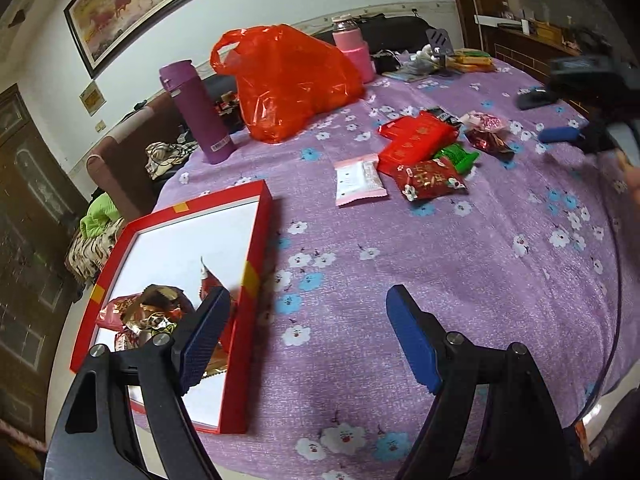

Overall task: Organize snacks
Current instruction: 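Move both open tools back toward the snack pile, then grasp the brown chocolate packet with right tool while left grasps a red-white candy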

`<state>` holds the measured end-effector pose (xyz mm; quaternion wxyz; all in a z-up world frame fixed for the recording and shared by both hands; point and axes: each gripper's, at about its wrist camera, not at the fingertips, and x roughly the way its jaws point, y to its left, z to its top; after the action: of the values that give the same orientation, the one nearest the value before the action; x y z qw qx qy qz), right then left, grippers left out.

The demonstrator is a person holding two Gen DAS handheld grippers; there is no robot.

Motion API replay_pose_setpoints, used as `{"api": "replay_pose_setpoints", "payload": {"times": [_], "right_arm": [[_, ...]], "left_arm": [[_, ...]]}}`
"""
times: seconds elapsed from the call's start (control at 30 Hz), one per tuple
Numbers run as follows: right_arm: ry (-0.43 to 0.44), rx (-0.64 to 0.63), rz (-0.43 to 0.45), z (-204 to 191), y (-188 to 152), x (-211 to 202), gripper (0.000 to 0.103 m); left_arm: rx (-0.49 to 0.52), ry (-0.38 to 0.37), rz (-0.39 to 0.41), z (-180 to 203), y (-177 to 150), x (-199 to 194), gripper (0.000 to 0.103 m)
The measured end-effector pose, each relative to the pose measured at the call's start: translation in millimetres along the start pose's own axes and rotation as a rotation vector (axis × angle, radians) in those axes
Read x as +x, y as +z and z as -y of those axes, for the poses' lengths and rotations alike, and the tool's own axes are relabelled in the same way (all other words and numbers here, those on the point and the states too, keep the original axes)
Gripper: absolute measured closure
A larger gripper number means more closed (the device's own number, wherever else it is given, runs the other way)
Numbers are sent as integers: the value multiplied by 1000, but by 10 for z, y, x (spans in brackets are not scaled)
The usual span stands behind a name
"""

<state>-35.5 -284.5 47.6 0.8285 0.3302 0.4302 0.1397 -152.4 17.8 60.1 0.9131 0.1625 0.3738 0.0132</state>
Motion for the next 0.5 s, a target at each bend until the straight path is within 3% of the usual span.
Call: {"api": "replay_pose_setpoints", "payload": {"times": [0.17, 0.3, 0.37, 0.43, 0.5], "right_arm": [[-108, -66, -75, -155, 182, 516, 37], [-173, -102, -103, -208, 213, 820, 41], [-210, -149, -83, -265, 190, 858, 51], [-278, -204, -69, -316, 155, 899, 71], [-319, -271, -55, -363, 97, 909, 72]], "left_arm": [[12, 4, -12, -3, 57, 25, 22], [6, -50, -30, -7, 238, 72, 22], [13, -85, -33, 21, 333, 106, 22], [22, -102, -44, 85, 450, 183, 22], [38, -113, -48, 171, 555, 279, 22]]}}
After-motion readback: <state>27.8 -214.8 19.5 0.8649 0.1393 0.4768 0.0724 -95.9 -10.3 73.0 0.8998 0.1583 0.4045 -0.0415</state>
